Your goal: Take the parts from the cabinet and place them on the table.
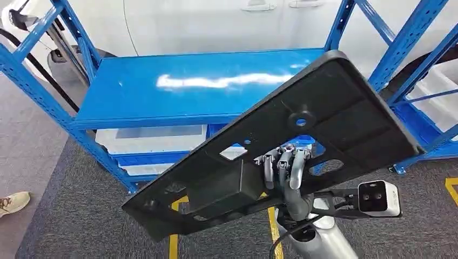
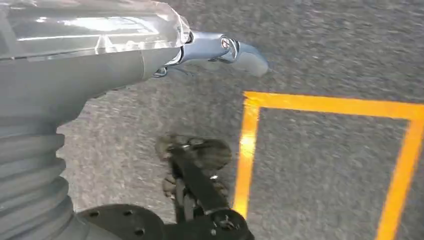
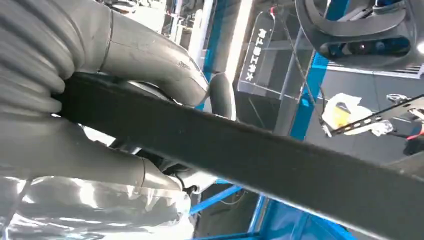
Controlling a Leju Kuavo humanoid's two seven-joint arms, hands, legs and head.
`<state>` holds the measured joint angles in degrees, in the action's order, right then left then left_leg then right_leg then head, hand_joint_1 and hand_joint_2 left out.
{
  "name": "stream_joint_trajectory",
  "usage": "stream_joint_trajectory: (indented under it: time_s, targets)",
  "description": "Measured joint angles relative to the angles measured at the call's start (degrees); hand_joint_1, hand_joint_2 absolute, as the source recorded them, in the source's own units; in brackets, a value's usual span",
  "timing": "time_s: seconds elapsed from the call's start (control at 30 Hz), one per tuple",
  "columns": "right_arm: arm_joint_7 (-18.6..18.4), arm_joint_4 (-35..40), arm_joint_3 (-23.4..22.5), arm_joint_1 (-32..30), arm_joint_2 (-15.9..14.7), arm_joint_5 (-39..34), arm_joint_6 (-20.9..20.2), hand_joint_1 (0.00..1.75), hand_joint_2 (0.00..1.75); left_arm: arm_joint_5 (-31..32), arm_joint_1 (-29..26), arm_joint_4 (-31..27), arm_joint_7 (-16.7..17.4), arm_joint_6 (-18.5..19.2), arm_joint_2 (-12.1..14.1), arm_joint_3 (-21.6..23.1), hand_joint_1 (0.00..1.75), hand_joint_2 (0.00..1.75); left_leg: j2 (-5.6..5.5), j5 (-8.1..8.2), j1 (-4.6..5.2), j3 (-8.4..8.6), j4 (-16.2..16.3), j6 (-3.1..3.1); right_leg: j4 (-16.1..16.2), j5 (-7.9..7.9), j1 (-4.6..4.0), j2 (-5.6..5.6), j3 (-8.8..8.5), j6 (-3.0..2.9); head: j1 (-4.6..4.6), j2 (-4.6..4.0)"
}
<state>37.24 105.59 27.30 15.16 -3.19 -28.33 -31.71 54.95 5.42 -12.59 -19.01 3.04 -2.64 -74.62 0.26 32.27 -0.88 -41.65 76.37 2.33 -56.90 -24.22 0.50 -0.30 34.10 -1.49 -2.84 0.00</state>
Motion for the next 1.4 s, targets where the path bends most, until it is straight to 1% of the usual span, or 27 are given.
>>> stream_joint_trajectory:
  time_s: [0.07, 0.1, 0.17, 0.2, 0.27, 0.3, 0.33, 0.37, 0.43, 0.47, 0.5, 0.53, 0.6, 0.63, 0.67, 0.7, 0.8, 0.83, 0.87, 0.93, 1.0, 1.07, 1.13, 1.17, 1.3, 1.37, 1.4]
  targets:
    - [-0.2, -0.2, 0.0, 0.4, 0.0, -0.5, 0.5, 1.75, 1.75, -0.3, 0.0, 0.0, 1.5, -0.9, 0.1, -0.4, 0.00, 1.75, 0.00, -4.34, 0.00, 4.32, -3.7, -0.16, -0.3, 1.21, 0.00, -0.01, 1.84, 0.27, 0.00, 0.00]
    - [-0.4, -0.2, 0.1, 0.7, 0.0, -0.9, 1.2, 1.75, 1.75, -0.6, 0.1, 0.0, 2.4, -1.6, 0.2, -0.5, 0.00, 1.75, 0.00, -5.29, 0.00, 8.38, -8.8, -0.41, -0.6, 1.79, 0.00, 0.01, 2.69, 0.46, 0.00, 0.00]
    - [-0.7, -0.1, 0.1, 1.4, 0.0, -1.3, 2.4, 1.75, 1.75, -0.8, 0.4, 0.0, 3.9, -2.5, 0.4, -0.7, 0.00, 1.75, -0.07, -2.09, 0.41, 15.88, -19.8, -1.08, -1.2, 2.60, -0.34, 0.05, 3.46, 1.07, 0.00, 0.00]
    - [-0.8, -0.2, 0.1, 1.6, 0.0, -1.5, 2.8, 1.75, 1.75, -1.0, 0.5, 0.0, 4.6, -2.8, 0.5, -0.9, 0.00, 1.75, -0.14, -1.55, 0.42, 16.06, -20.5, -1.44, -1.1, 3.07, -0.31, -0.11, 3.47, 1.39, 0.00, 0.00]
    - [-0.4, -0.2, 0.2, 1.8, -0.2, -1.6, 3.2, 1.75, 1.75, -1.3, 0.3, 0.0, 6.5, -4.1, 0.5, -1.3, 0.00, 1.75, -0.17, -2.29, 0.80, 15.17, -20.2, -2.22, -0.6, 4.33, -0.06, -0.26, 3.52, 2.12, 0.02, 0.00]
    - [-0.1, -0.2, 0.2, 1.8, -0.5, -1.3, 3.3, 1.75, 1.75, -1.5, 0.1, 0.0, 7.0, -4.3, 0.5, -1.6, 0.00, 1.75, -0.12, -3.21, 0.36, 14.92, -20.6, -2.80, -0.4, 4.72, -0.28, -0.22, 3.79, 2.64, 0.02, 0.00]
    - [0.0, -0.3, 0.1, 1.8, -0.9, -0.8, 3.5, 1.75, 1.75, -1.7, 0.1, 0.0, 7.7, -4.6, 0.5, -1.9, 0.00, 1.75, 0.16, -3.89, 0.27, 14.27, -20.6, -3.16, -1.0, 3.21, -0.02, 0.07, 4.26, 2.93, 0.02, 0.00]
    - [0.1, -0.5, 0.1, 1.8, -1.2, -0.1, 3.5, 1.75, 1.75, -2.0, 0.1, 0.0, 8.2, -4.9, 0.5, -2.1, 0.00, 1.75, 0.23, -4.51, 0.31, 13.46, -20.6, -3.69, -3.4, -0.38, 0.10, 0.08, 5.33, 3.18, 0.02, 0.00]
    - [0.2, -1.0, 0.1, 1.5, -1.6, 1.0, 3.0, 1.75, 1.75, -2.8, 0.1, 0.0, 9.1, -6.3, 0.5, -2.7, 0.00, 1.75, 0.28, -5.91, 0.40, 11.80, -20.6, -3.94, -12.5, -7.25, 0.17, 0.14, 8.02, 3.57, 0.02, 0.00]
    - [0.3, -1.2, 0.1, 1.1, -1.7, 1.7, 2.8, 1.75, 1.75, -3.3, -0.1, 0.0, 9.3, -6.8, 0.5, -3.2, 0.00, 1.75, 0.28, -6.59, 0.44, 10.83, -20.5, -3.92, -16.7, -8.71, 0.21, 0.14, 8.89, 3.70, 0.02, 0.00]
    - [0.3, -1.3, 0.0, 0.6, -1.7, 2.6, 2.8, 1.75, 1.75, -3.7, -0.2, 0.0, 9.3, -7.2, 0.5, -3.6, 0.00, 1.75, 0.28, -7.17, 0.47, 9.95, -20.4, -3.87, -18.9, -8.35, 0.23, 0.14, 8.86, 3.76, 0.02, 0.00]
    - [0.3, -1.3, 0.0, -0.1, -1.8, 3.5, 2.5, 1.75, 1.75, -3.8, -0.4, 0.0, 9.4, -7.5, 0.5, -3.8, 0.00, 1.75, 0.28, -7.69, 0.47, 9.01, -20.2, -3.78, -18.6, -6.63, 0.23, 0.14, 7.63, 3.71, 0.02, 0.00]
    - [0.3, -1.3, 0.0, -1.1, -1.8, 4.6, 1.6, 1.75, 1.75, -4.2, -0.8, 0.0, 9.4, -7.8, 0.5, -4.3, 0.00, 1.75, 0.25, -8.34, 0.50, 7.36, -19.6, -3.50, -11.7, -2.80, 0.21, 0.14, 1.84, 3.25, 0.02, 0.00]
    - [0.3, -1.2, -0.2, -1.4, -1.8, 5.0, 0.9, 1.75, 1.75, -4.3, -0.8, 0.0, 9.3, -8.0, 0.5, -4.6, 0.00, 1.75, 0.22, -8.57, 0.52, 6.92, -19.4, -3.32, -6.6, -2.48, 0.13, 0.14, -1.96, 2.82, 0.00, 0.00]
    - [0.3, -1.2, -0.4, -1.5, -1.7, 5.4, 0.0, 1.75, 1.75, -4.3, -0.9, 0.0, 9.3, -8.1, 0.4, -4.8, 0.00, 1.75, 0.23, -8.82, 0.67, 6.52, -19.3, -3.03, -1.7, -4.84, -0.22, 0.09, -5.27, 2.21, 0.02, 0.00]
    - [0.3, -1.2, -0.8, -1.7, -1.6, 5.6, -0.6, 1.75, 1.75, -4.3, -1.0, 0.0, 9.4, -8.1, 0.4, -4.9, 0.00, 1.75, 0.27, -9.16, 0.69, 6.50, -19.2, -2.66, 0.5, -5.37, -0.39, 0.08, -6.31, 1.99, 0.00, 0.00]
    - [0.3, -1.2, -2.0, -2.5, -1.4, 5.9, -1.3, 1.75, 1.75, -4.1, -1.0, -0.1, 9.2, -8.3, 0.4, -5.1, 0.00, 1.75, 0.29, -10.25, 0.61, 6.52, -19.6, -1.57, 0.6, -4.51, -0.57, 0.12, -5.58, 0.83, 0.02, 0.00]
    - [0.3, -1.3, -2.3, -2.7, -1.3, 6.1, -1.4, 1.75, 1.75, -4.0, -1.0, -0.1, 9.1, -8.4, 0.4, -5.1, 0.00, 1.75, 0.21, -9.71, 0.38, 6.13, -19.1, -1.34, 1.2, -3.83, -0.05, -0.14, -5.68, 0.41, 0.02, 0.00]
    - [0.3, -1.3, -2.6, -2.8, -1.2, 6.3, -1.7, 1.75, 1.75, -4.0, -1.0, -0.1, 8.9, -8.4, 0.3, -5.1, 0.00, 1.75, 0.13, -7.79, 0.41, 5.40, -17.4, -1.13, 1.2, -3.52, -0.07, -0.12, -5.43, -0.02, 0.02, 0.00]
    - [0.3, -1.4, -3.2, -3.3, -0.6, 6.8, -2.3, 1.75, 1.75, -4.2, -1.0, -0.1, 8.8, -8.7, 0.3, -5.2, 0.00, 1.75, 0.11, -1.98, 0.15, 1.83, -7.9, -0.61, 1.2, -2.91, -0.20, -0.22, -4.61, -0.44, 0.00, 0.00]
    - [0.3, -1.4, -3.3, -3.6, -0.2, 7.4, -1.9, 1.75, 1.75, -4.2, -1.0, -0.1, 8.3, -9.1, 0.3, -5.2, 0.00, 1.75, 0.10, 0.36, 0.12, -0.52, -0.9, -0.21, 1.0, -2.50, -0.24, -0.20, -3.88, -0.34, 0.00, 0.00]
    - [0.3, -1.4, -3.4, -3.7, 0.2, 7.6, -1.8, 1.75, 1.75, -4.1, -1.0, -0.1, 8.2, -9.2, 0.3, -5.2, 0.00, 1.75, 0.11, -2.31, 0.03, 2.06, -4.2, -0.13, 0.7, -2.36, -0.21, -0.18, -3.52, -0.22, 0.00, 0.00]
    - [0.3, -1.4, -3.4, -3.7, 0.4, 7.7, -1.4, 1.75, 1.75, -4.1, -1.0, -0.1, 8.1, -9.6, 0.3, -5.2, 0.00, 1.75, 0.11, -6.80, -0.04, 8.39, -15.0, -0.43, 0.2, -2.47, -0.19, -0.15, -3.45, 0.00, 0.00, 0.00]
    - [0.3, -1.4, -3.4, -3.7, 0.4, 7.7, -0.8, 1.75, 1.75, -4.2, -1.0, -0.1, 7.7, -10.3, 0.3, -5.2, 0.00, 1.75, 0.03, -6.33, 0.02, 10.23, -18.5, -0.83, 0.1, -2.59, -0.27, -0.15, -3.15, 0.21, 0.02, 0.00]
    - [0.3, -1.2, -3.4, -3.1, 0.4, 6.4, 0.6, 1.75, 1.75, -4.2, -0.9, -0.1, 5.7, -12.0, 0.5, -5.2, 0.00, 1.75, 0.08, -6.35, 0.50, 10.22, -19.5, -1.96, -0.1, -1.97, -0.40, 0.13, -2.45, 1.57, 0.00, 0.00]
    - [0.3, -0.7, -3.5, -2.8, 0.2, 5.9, 1.2, 1.75, 1.75, -3.6, -0.8, -0.1, 4.8, -11.3, 0.5, -5.2, 0.00, 1.75, 0.57, -6.94, -0.06, 10.27, -20.3, -2.93, -2.0, -3.77, -0.39, 0.28, -1.66, 2.17, 0.02, 0.00]
    - [0.3, -0.5, -3.5, -2.7, 0.0, 5.8, 1.2, 1.75, 1.75, -3.5, -0.7, -0.2, 4.7, -11.2, 0.8, -5.2, 0.00, 1.75, 0.70, -7.03, -0.05, 10.13, -20.3, -3.22, -5.3, -5.92, -0.28, 0.32, -0.05, 2.30, 0.00, 0.00]
